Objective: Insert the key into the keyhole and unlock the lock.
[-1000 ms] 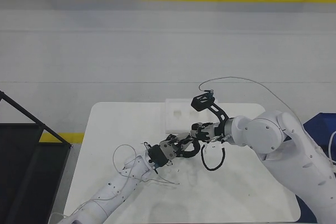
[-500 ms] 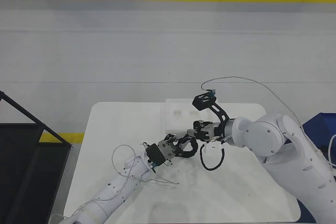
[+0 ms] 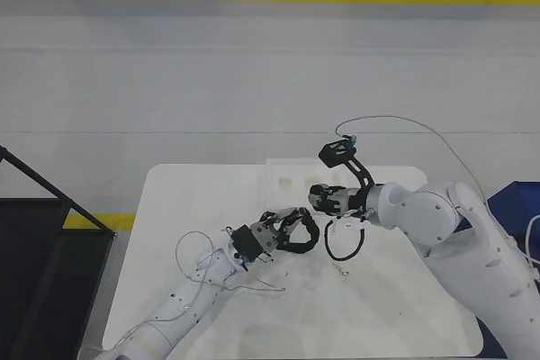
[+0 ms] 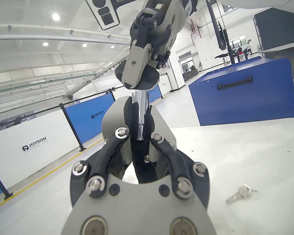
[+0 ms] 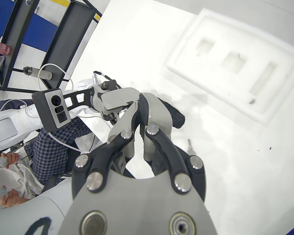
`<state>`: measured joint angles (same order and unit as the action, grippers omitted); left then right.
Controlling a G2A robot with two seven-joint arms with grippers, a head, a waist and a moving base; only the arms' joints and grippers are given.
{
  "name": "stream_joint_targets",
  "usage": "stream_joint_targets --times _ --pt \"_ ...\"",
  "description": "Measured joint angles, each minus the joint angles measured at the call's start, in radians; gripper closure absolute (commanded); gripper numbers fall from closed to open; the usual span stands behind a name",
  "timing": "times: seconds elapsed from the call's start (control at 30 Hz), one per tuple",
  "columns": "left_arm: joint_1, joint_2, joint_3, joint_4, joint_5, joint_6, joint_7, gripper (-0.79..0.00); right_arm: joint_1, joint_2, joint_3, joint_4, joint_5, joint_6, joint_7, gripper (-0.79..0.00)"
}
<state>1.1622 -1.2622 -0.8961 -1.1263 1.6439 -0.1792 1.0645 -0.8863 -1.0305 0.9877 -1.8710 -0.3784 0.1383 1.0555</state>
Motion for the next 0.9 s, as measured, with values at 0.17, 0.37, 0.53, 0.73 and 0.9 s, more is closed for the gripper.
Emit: stream_joint_targets --times 0.17,0.37,0.53,0.73,0.9 --pt "0.005 0.019 -0.046 -0.039 -0.003 -0.098 -0.053 0.000 -0.055 0.014 0.073 0.006 0.018 -0.126 -0.062 0.000" --pt "0.044 0.049 -0.128 -0.132 -0.007 -0.196 -0.102 0.000 -0.128 0.035 0.165 -0.003 0.041 -0.262 -0.056 0.000" --pt "0.082 0.079 -0.203 -0.219 0.002 -0.304 -0.103 0.000 -0.183 0.054 0.210 -0.013 0.038 -0.355 0.031 0.000" --pt "0.117 0.109 -0.286 -0.308 0.026 -0.413 -0.076 0.000 -0.248 0.071 0.225 -0.021 -0.006 -0.430 0.119 0.000" --pt "0.127 0.136 -0.364 -0.357 0.064 -0.497 -0.078 0.000 -0.302 0.085 0.243 -0.014 -0.058 -0.460 0.166 0.000"
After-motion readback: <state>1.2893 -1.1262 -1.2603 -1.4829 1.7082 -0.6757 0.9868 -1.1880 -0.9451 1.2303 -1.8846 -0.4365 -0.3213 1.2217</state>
